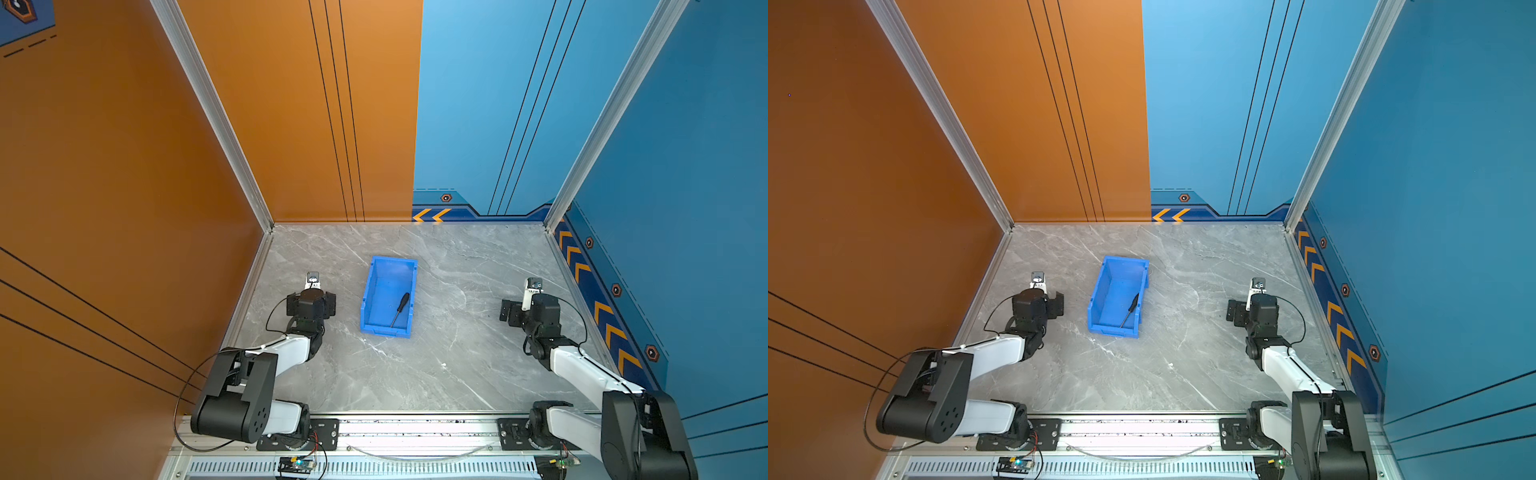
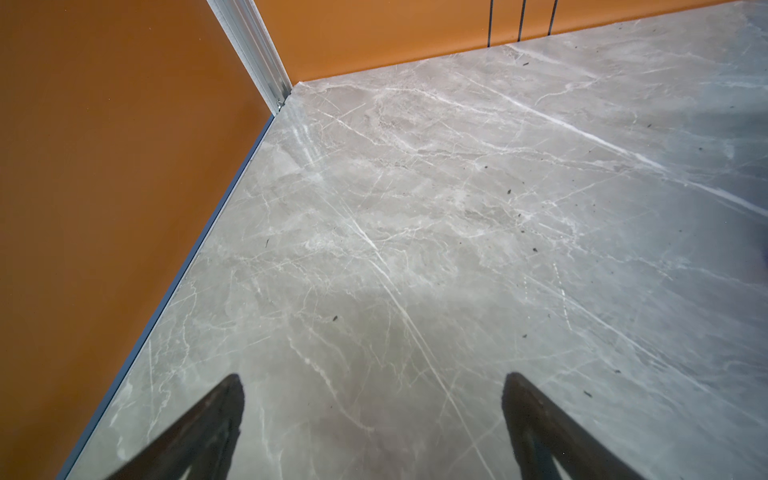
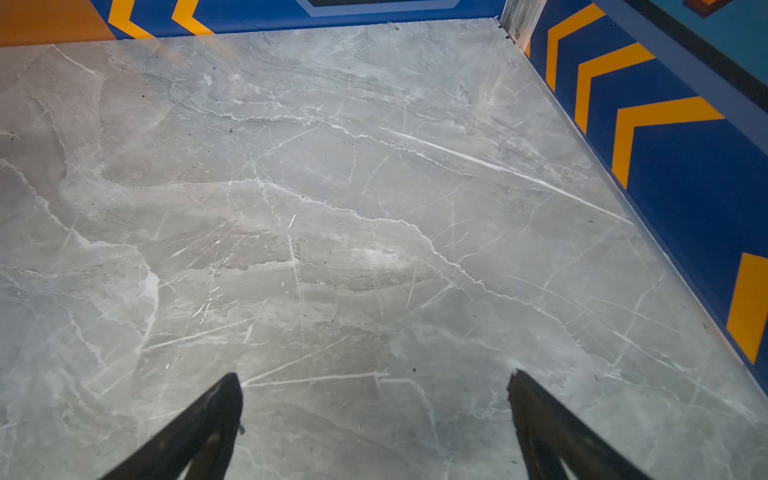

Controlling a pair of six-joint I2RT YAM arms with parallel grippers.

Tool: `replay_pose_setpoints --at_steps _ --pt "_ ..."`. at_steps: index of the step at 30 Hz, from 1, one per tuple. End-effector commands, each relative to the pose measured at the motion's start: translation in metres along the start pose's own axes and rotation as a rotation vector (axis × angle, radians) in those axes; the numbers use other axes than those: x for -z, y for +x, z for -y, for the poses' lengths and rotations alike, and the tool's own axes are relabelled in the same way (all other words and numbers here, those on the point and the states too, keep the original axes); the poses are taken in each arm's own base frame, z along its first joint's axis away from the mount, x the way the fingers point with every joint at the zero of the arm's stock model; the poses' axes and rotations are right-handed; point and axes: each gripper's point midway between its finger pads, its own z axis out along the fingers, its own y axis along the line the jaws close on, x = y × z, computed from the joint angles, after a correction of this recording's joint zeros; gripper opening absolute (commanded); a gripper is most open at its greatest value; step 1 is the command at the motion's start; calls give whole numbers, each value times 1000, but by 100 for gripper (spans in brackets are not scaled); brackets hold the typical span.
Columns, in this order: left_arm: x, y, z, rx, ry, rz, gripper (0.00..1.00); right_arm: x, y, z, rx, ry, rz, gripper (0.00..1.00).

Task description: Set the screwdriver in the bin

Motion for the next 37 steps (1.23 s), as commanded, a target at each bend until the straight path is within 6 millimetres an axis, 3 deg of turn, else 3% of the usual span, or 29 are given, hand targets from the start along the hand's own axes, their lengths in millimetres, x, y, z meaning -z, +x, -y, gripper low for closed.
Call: replay_pose_setpoints --at_steps 1,5,9,12,17,19,22,25,37 --pt "-5 -21 10 14 73 65 98 1 -18 -2 -13 14 108 100" --pt "-12 -20 18 34 140 85 98 -7 -30 -7 22 -6 164 100" --pt "-22 -7 4 115 103 101 98 -17 -39 -14 47 -34 205 100" --pt "-21 -4 5 107 95 100 98 -23 -46 -14 34 -36 236 100" --pt "-21 -3 5 108 94 100 98 -33 -31 -11 -13 -44 336 100" --pt "-21 -5 5 109 93 107 98 -38 -26 -6 -7 -16 257 100" --pt "-20 -5 6 105 96 124 98 -41 -30 -9 -10 -16 275 100" --pt "-20 -6 6 102 95 131 98 -44 -31 15 -67 130 255 100" --pt "-22 -6 10 105 132 123 98 -43 -31 12 -42 151 251 100"
